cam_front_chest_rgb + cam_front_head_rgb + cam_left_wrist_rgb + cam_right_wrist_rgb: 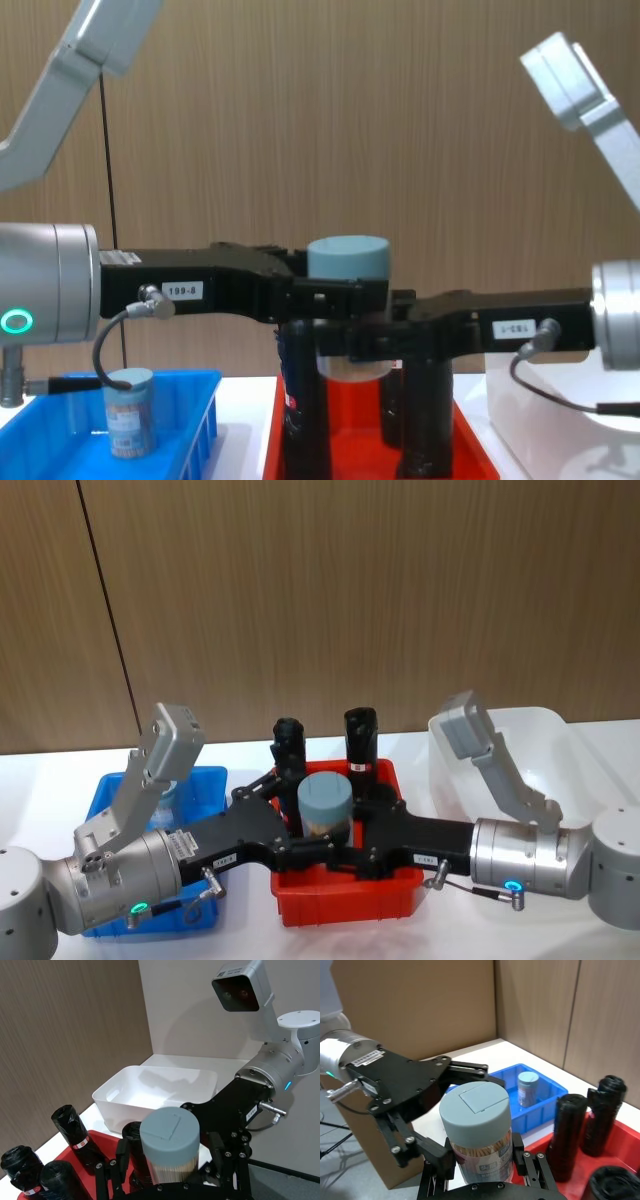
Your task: Pick the cotton swabs from the blue box and place them into the white box.
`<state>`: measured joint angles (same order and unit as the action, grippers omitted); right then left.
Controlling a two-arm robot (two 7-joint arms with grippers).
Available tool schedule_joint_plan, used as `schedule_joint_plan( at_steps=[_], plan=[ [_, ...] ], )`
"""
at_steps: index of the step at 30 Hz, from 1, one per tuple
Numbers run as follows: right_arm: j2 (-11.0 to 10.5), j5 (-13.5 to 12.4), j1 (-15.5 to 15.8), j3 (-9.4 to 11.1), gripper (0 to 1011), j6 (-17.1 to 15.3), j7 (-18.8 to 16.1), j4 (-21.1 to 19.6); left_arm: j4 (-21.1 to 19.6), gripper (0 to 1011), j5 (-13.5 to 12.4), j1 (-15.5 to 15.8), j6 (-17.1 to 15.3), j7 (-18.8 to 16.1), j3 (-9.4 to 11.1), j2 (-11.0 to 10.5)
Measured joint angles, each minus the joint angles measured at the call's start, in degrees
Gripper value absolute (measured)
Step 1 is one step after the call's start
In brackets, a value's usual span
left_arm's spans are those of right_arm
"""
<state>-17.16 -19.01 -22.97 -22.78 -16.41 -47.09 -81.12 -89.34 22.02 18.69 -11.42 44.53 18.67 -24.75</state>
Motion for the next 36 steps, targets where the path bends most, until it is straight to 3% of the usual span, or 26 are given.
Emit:
schedule_joint_plan(
  at_steps=[14,23,36],
  plan=[
    [-3.16,-2.66,1.49,2.55,658,2.34,3.86,0.86,0.00,1004,0.00,0.00,0.00,0.00,0.00,0.00],
    [-6.02,-4.54,2.24,5.27,658,4.23,6.78,1.77,0.00,1004,0.00,0.00,0.00,0.00,0.00,0.00],
    [-8.54,-4.04,1.85,7.94,658,5.24,11.12,3.62,0.00,1004,0.00,0.00,0.00,0.00,0.00,0.00]
  ],
)
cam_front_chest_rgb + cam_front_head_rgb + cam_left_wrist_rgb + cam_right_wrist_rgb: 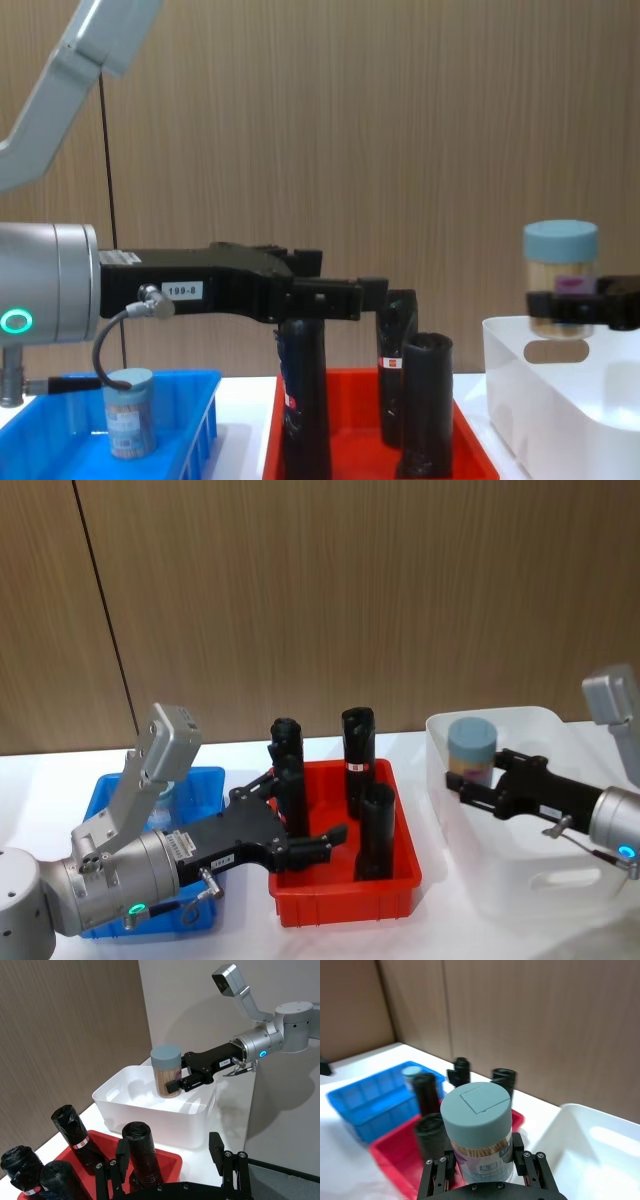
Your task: Pick the cotton swabs from the blue box and place them into the white box.
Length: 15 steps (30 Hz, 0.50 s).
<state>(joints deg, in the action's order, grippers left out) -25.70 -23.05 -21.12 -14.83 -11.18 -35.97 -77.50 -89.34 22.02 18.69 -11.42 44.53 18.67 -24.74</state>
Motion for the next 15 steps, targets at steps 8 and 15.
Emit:
schedule_joint_plan(
  at_steps=[8,15],
  plan=[
    [-0.39,2.54,-1.72,0.69,658,-0.67,3.45,3.21,0.00,1004,0.00,0.00,0.00,0.00,0.00,0.00],
    [0.21,4.75,-3.75,0.58,658,-1.51,5.64,6.88,0.00,1004,0.00,0.00,0.00,0.00,0.00,0.00]
  ],
)
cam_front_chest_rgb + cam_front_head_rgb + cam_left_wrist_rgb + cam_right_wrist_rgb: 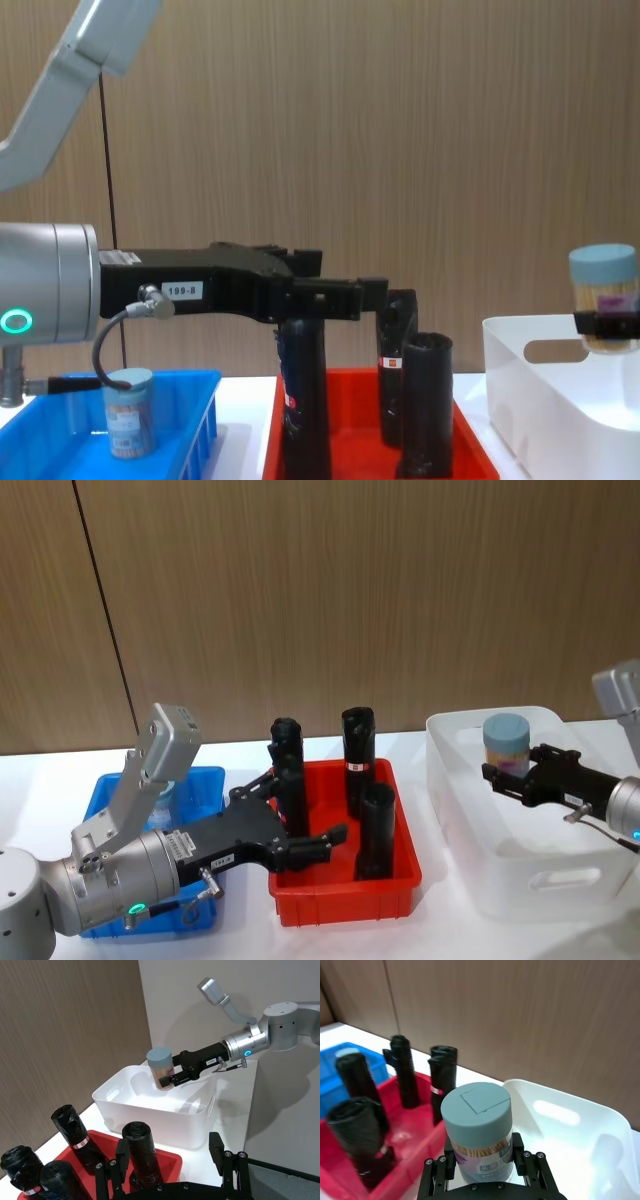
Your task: Pick the cotton swabs from the blue box and place them into the white box.
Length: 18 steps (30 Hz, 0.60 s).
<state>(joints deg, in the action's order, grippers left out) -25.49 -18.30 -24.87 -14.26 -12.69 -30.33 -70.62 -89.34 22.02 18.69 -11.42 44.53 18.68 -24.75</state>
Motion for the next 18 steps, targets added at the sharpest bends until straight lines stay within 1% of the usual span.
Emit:
schedule_joint_plan(
  at_steps=[6,11,12,15,18],
  plan=[
    [0.68,1.29,-1.50,-0.44,671,-0.35,1.09,2.86,0.00,1004,0.00,0.00,0.00,0.00,0.00,0.00],
    [1.21,1.94,-2.47,-0.78,821,-0.41,1.86,4.76,0.00,1004,0.00,0.00,0.00,0.00,0.00,0.00],
    [1.27,1.98,-2.55,-0.80,821,-0.41,1.92,4.95,0.00,1004,0.00,0.00,0.00,0.00,0.00,0.00],
    [1.44,2.24,-2.88,-0.90,929,-0.33,2.20,5.54,0.00,1004,0.00,0.00,0.00,0.00,0.00,0.00],
    [1.54,2.32,-3.01,-0.99,981,-0.14,2.37,5.76,0.00,1004,0.00,0.00,0.00,0.00,0.00,0.00]
  ],
)
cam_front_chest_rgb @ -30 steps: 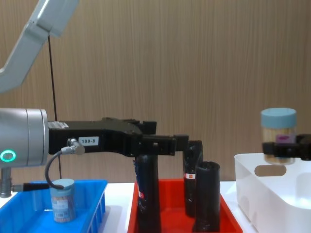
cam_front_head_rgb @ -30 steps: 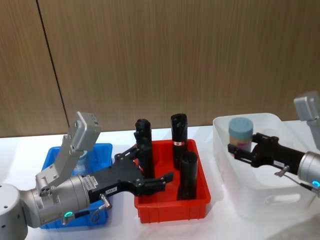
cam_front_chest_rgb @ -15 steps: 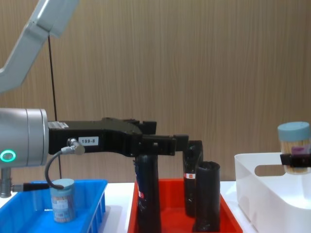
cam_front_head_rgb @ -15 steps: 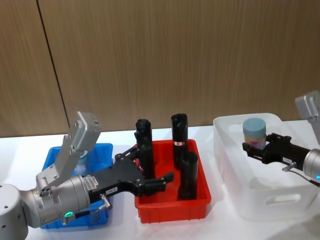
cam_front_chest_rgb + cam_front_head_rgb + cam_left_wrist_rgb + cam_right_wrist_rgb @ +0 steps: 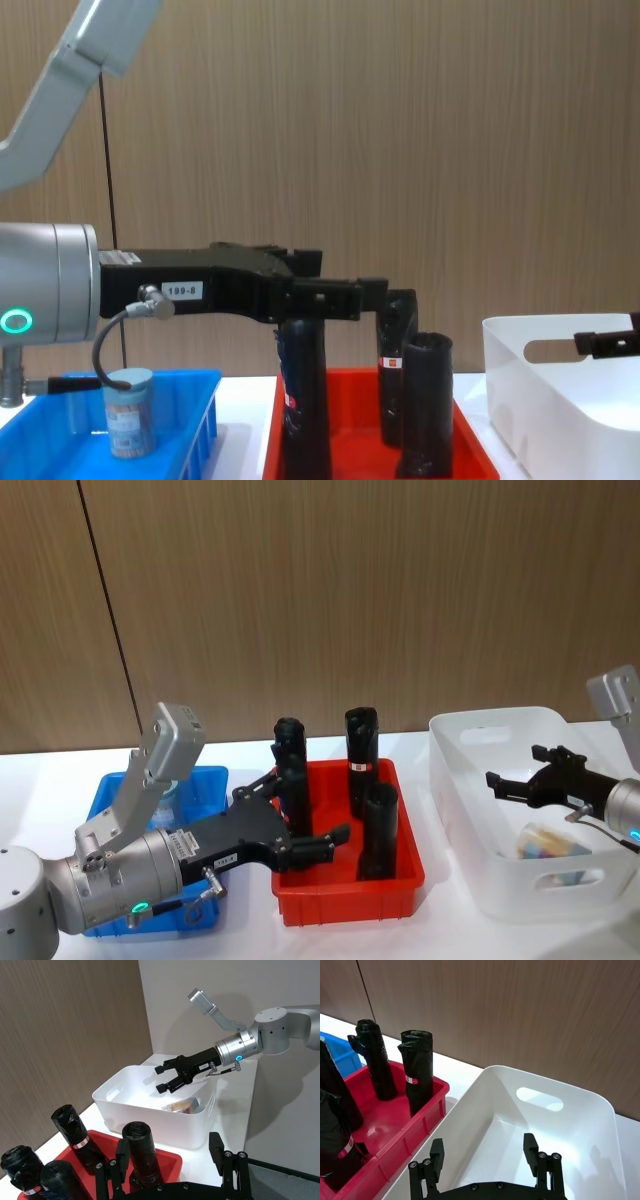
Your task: Pick the cotton swabs from the blue box and place them into the white box.
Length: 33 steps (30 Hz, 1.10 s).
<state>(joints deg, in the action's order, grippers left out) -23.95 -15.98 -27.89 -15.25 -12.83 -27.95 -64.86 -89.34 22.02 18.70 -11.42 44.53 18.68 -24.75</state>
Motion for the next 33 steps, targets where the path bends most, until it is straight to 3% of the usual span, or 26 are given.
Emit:
schedule_joint_plan(
  at_steps=[16,23,33],
  plan=[
    [-0.04,-0.01,0.77,-0.07,1002,0.80,0.68,-1.40,0.00,1004,-0.08,-0.03,0.11,-0.51,0.06,0.03],
    [0.37,-0.03,3.19,0.13,1001,1.68,2.73,-4.45,-0.29,1004,-0.85,-0.41,0.91,-3.85,0.62,0.25],
    [1.35,-0.19,9.11,0.67,1002,3.80,7.69,-11.87,-1.01,1004,-2.81,-1.42,2.84,-11.77,1.97,0.78]
  ],
)
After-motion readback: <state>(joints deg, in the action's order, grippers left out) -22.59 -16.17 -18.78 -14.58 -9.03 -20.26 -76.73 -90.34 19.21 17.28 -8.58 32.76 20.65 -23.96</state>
